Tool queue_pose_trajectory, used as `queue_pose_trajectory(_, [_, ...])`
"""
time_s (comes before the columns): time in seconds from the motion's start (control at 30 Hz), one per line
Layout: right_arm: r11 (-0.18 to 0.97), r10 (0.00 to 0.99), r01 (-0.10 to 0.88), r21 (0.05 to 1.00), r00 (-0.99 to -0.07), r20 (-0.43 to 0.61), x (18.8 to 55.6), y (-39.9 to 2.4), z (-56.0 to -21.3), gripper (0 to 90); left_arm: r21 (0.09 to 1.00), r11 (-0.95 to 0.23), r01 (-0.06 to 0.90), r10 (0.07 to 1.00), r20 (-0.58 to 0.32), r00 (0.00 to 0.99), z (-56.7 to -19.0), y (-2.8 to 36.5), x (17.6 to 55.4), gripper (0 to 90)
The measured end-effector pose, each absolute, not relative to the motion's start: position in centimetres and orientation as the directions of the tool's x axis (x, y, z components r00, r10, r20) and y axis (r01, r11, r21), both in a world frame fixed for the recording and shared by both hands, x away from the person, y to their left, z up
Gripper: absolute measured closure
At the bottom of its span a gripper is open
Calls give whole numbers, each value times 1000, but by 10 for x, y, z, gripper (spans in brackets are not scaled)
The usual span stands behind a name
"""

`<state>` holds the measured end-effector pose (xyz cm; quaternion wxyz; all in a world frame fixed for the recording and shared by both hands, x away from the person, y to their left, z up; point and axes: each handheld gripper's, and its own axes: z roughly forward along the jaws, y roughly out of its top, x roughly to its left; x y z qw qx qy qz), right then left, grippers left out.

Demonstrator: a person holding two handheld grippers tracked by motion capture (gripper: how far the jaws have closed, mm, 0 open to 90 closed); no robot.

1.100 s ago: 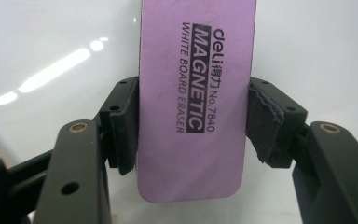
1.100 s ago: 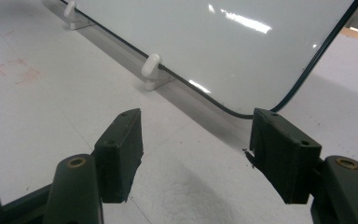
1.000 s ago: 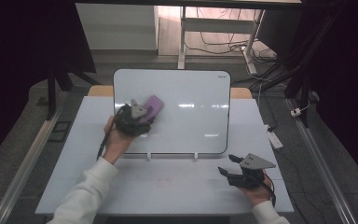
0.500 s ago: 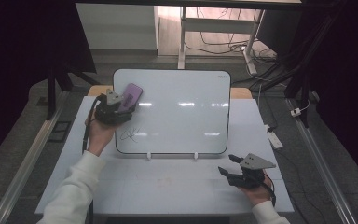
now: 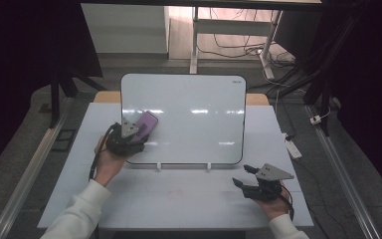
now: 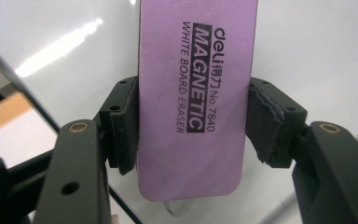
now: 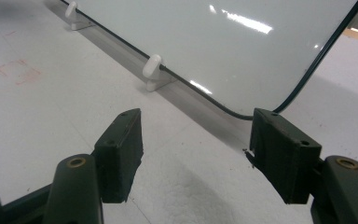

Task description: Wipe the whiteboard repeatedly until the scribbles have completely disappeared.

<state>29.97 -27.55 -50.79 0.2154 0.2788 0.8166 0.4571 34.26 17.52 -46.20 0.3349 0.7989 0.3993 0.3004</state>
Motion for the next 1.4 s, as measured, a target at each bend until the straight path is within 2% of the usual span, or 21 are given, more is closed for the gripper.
queue_pose_trajectory(0.1, [429, 651, 257, 866, -753, -99, 300, -275, -508, 343, 760, -489, 428, 822, 237, 517, -471, 173, 335, 402])
queue_pose_trajectory(0.23, [430, 650, 255, 866, -754, -101, 300, -275, -508, 343, 770, -473, 428, 828, 223, 514, -471, 176, 336, 402])
queue_pose_trajectory(0.4, [429, 651, 255, 867, -753, -101, 301, -275, -507, 342, 790, -440, 427, 858, 230, 460, -454, 188, 348, 402])
queue_pose_trajectory(0.57, [429, 652, 255, 867, -752, -102, 301, -275, -507, 342, 813, -382, 439, 881, 178, 437, -439, 199, 360, 403])
queue_pose_trajectory(1.2, [429, 651, 251, 868, -752, -104, 300, -274, -507, 342, 732, -535, 421, 790, 257, 557, -494, 163, 316, 403])
queue_pose_trajectory(1.4, [429, 650, 251, 868, -752, -105, 300, -274, -507, 342, 736, -536, 413, 783, 251, 569, -497, 160, 314, 403])
